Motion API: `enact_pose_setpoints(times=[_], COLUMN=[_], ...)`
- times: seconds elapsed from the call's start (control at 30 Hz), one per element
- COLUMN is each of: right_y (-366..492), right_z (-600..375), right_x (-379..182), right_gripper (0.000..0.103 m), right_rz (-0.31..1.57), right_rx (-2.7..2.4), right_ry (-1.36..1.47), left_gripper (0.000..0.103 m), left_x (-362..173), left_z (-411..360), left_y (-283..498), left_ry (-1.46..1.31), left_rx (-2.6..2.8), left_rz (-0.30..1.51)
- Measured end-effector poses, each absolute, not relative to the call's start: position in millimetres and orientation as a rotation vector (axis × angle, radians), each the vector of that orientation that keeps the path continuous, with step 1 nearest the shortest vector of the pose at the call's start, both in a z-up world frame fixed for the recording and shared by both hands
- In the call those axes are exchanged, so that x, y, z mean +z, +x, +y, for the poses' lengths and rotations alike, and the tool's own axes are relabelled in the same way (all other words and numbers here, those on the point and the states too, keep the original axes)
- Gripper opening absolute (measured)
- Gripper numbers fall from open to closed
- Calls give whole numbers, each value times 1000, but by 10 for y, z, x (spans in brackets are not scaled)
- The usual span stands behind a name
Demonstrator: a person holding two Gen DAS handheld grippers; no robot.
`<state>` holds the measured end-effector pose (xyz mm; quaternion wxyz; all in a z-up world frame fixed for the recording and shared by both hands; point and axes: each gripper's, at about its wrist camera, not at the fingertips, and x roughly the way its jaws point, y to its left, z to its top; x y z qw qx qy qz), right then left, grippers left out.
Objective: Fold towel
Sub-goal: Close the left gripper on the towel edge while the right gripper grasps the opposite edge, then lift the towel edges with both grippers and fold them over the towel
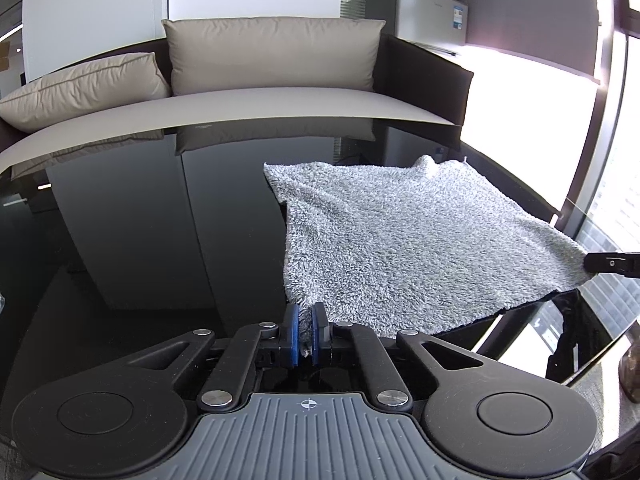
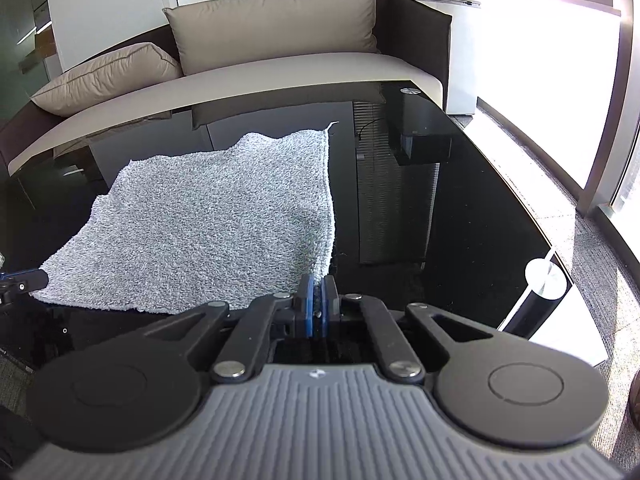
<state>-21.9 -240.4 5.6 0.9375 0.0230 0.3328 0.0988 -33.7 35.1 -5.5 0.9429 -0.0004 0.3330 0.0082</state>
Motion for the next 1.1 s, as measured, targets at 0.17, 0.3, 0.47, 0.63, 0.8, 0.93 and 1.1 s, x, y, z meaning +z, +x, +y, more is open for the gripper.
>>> enact_pose_setpoints(times=[0.17,0.3,0.47,0.63,0.8,0.93,1.1], right_y=[-281,-330,-353,-302,-169,-21,130], right_z=[-2425,-2452,-2519,-2558,-2576,-2556,-2516], right_x=[107,150,236,298,316,336,356], right_gripper=[3,3,3,3,3,3,3], right_rz=[657,638,601,569,556,543,527], right_rx=[208,214,230,238,241,241,238], right_ry=[67,85,126,148,177,193,198], left_gripper=[6,6,6,6,6,6,6], left_x=[-12,57,183,263,356,396,404], left_z=[364,390,439,497,530,518,519], left_y=[-390,-440,-477,-413,-262,-111,69], left_ry=[-16,-31,-48,-61,-60,-52,-54], left_rx=[18,20,27,43,53,59,60], left_rz=[669,653,618,596,569,560,562])
